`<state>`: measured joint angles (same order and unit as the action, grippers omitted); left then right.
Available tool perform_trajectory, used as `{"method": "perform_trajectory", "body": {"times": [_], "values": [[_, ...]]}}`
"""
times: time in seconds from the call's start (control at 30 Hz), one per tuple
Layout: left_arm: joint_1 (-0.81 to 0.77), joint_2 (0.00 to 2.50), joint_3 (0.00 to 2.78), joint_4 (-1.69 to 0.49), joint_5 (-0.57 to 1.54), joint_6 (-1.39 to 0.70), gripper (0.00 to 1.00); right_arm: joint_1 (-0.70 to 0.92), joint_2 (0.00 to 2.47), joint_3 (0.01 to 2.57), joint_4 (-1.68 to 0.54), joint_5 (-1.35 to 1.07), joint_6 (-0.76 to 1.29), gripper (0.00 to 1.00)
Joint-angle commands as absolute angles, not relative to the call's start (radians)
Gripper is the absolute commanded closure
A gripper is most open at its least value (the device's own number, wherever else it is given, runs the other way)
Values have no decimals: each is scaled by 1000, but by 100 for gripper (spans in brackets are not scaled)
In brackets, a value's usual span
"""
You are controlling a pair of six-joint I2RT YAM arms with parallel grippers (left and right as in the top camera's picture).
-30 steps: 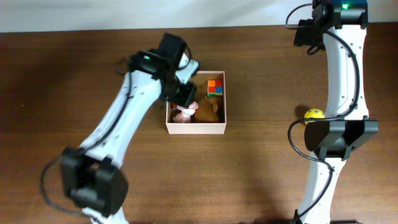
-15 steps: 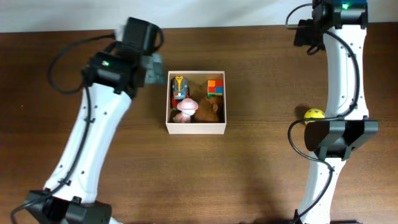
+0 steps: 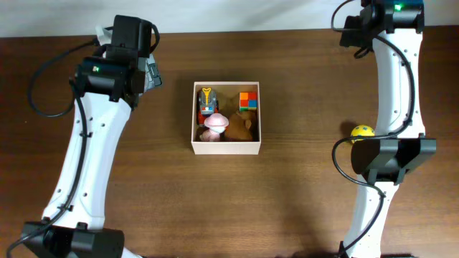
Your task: Pack container
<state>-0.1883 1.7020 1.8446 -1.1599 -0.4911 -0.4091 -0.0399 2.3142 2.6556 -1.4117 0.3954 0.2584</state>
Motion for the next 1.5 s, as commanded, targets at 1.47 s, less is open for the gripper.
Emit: {"method": "perform_trajectory", "body": {"times": [1.47], "values": [[-187, 1707, 1847, -1162, -460, -422, 1, -291, 2294, 2087, -1492, 164, 371, 1]]}}
